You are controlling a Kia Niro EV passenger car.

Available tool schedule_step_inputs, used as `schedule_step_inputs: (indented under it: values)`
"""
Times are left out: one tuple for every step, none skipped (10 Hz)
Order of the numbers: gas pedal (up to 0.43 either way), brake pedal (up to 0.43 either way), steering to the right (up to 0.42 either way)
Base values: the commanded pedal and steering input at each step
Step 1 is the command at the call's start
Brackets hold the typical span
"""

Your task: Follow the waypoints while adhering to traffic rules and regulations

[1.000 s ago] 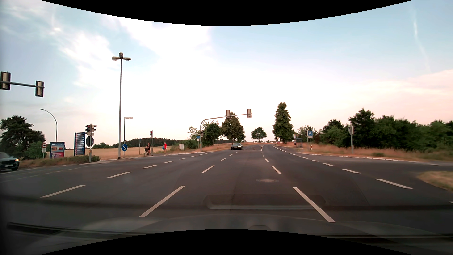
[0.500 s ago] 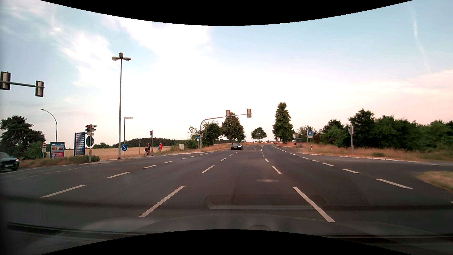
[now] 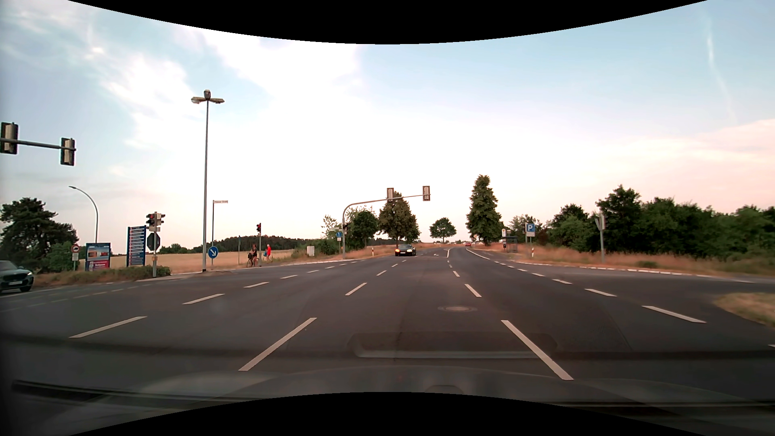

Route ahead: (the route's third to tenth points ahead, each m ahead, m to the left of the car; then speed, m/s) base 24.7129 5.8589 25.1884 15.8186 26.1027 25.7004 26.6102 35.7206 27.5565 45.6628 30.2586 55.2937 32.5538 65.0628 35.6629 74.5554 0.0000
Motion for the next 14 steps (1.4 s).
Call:
schedule_step_inputs:
  values:
    - [0.0,0.311,-0.001]
    - [0.0,0.311,-0.002]
    - [0.0,0.311,-0.001]
    - [0.0,0.311,-0.001]
    - [0.0,0.311,-0.001]
    - [0.0,0.317,-0.001]
    - [0.0,0.311,-0.001]
    - [0.0,0.311,-0.001]
    - [0.0,0.311,-0.001]
    - [0.0,0.311,-0.001]
    - [0.0,0.311,-0.001]
    - [0.0,0.311,-0.001]
    - [0.0,0.311,-0.002]
    - [0.0,0.311,-0.001]
